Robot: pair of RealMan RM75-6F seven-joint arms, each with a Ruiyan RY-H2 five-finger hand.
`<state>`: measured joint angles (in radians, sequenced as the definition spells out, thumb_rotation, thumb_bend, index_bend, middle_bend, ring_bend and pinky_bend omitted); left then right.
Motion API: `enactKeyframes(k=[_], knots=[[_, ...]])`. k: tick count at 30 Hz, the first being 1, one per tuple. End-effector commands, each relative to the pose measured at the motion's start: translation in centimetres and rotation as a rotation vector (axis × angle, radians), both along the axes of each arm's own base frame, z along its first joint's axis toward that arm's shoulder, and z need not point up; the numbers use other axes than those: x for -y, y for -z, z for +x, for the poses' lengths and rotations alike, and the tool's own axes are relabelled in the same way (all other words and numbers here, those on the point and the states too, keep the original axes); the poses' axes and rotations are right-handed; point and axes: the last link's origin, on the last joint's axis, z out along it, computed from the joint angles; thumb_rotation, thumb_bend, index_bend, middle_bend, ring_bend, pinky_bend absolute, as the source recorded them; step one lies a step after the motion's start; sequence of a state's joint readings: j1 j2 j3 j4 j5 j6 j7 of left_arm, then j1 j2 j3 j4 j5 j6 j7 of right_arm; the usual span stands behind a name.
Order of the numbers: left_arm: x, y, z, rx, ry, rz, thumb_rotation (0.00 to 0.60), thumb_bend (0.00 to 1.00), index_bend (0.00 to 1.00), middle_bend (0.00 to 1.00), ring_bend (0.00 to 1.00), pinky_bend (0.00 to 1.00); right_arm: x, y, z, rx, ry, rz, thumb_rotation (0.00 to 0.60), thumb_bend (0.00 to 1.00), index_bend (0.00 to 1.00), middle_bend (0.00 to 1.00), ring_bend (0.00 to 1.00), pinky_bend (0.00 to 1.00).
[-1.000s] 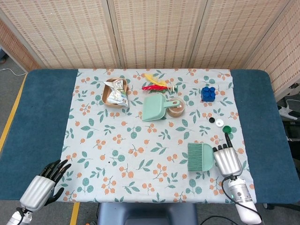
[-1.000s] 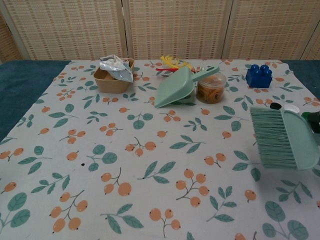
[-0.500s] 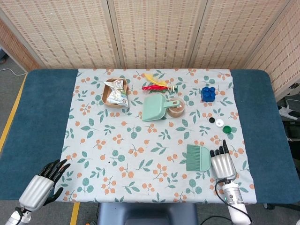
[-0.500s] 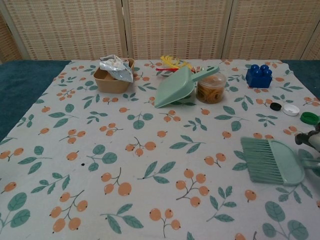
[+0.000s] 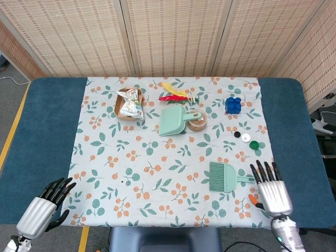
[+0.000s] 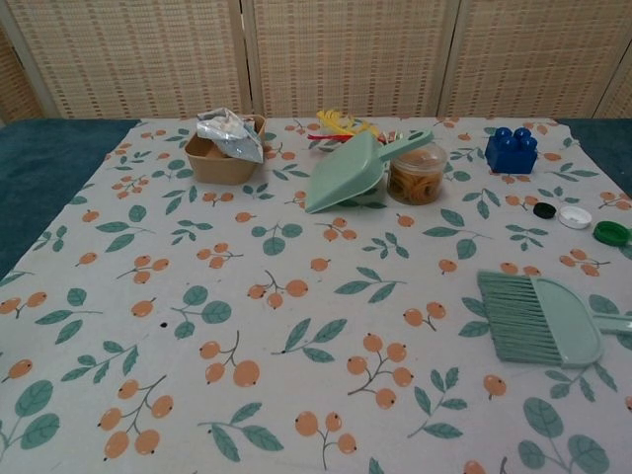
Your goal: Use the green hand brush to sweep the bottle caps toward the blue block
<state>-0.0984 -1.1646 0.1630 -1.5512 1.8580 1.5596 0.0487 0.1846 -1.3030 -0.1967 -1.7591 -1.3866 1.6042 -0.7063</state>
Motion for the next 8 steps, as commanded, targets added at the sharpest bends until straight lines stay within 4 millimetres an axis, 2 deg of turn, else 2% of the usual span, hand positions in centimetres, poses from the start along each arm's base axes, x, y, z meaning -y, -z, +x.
enactKeyframes(k=[1, 4, 8], knots=[[0.5, -0.5, 0.3, 0.038, 0.039, 0.021, 0.600, 0.38, 0.00, 0.00, 0.00, 0.13, -7.9, -7.4, -3.2, 0.145, 0.050, -0.158, 0.388, 0.16, 0.00, 0.00, 0.00, 0.00], [0.5, -0.7, 0.5, 0.055, 0.071, 0.051, 0.582, 0.37, 0.00, 0.00, 0.00, 0.09, -8.1, -9.3, -3.2, 0.168, 0.010, -0.217, 0.389, 0.16, 0.00, 0.00, 0.00, 0.00], [0.3, -0.7, 0.1, 0.031, 0.056, 0.064, 0.557, 0.36, 0.00, 0.00, 0.00, 0.06, -8.5, -10.3, -3.7, 0.212, 0.033, -0.219, 0.390, 0.16, 0.00, 0.00, 0.00, 0.00]])
